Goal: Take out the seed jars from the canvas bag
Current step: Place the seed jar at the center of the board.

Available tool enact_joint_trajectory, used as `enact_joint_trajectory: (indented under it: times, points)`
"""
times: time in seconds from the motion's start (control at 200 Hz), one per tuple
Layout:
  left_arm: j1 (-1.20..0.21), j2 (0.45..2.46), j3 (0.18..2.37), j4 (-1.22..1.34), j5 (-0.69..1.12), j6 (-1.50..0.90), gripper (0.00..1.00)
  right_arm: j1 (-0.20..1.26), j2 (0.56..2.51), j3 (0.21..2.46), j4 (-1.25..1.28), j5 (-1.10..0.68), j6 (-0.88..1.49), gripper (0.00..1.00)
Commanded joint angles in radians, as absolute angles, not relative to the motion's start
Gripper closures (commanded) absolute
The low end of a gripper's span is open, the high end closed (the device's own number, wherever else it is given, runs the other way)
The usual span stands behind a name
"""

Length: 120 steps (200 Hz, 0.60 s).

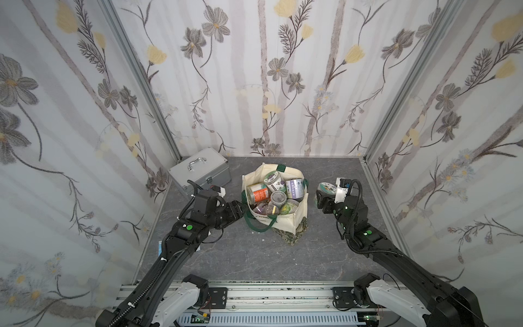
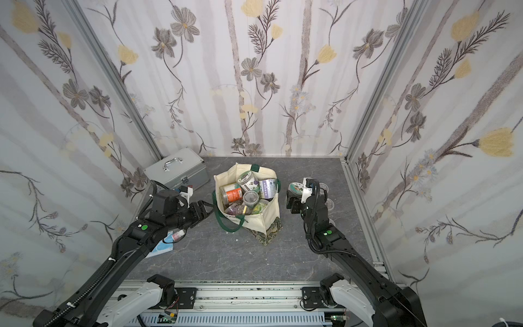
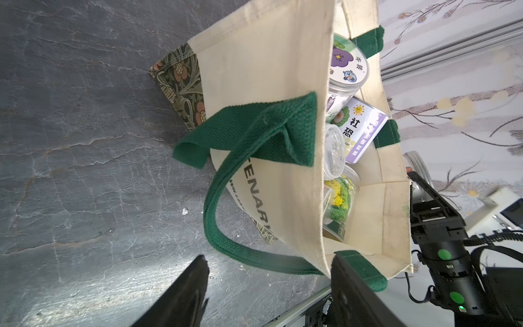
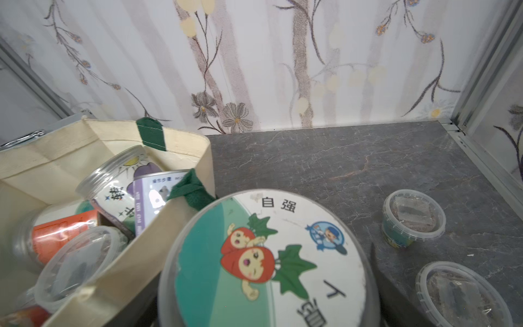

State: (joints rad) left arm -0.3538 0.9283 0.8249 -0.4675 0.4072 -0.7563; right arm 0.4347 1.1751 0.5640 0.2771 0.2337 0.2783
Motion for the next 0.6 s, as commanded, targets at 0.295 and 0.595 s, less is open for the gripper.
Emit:
enact_joint_trajectory:
  times: [0.295, 0.595]
  points:
    - [-0.354, 0.911, 0.824, -0.453, 0.424, -0.755, 0.3, 0.344, 1.495, 0.56, 0.715, 0.301, 0.396, 0.4]
    - [-0.353, 0.92, 0.812, -0.433, 0.434, -0.76, 0.3, 0.341, 1.647, 0.591, 0.758, 0.421, 0.404, 0.36]
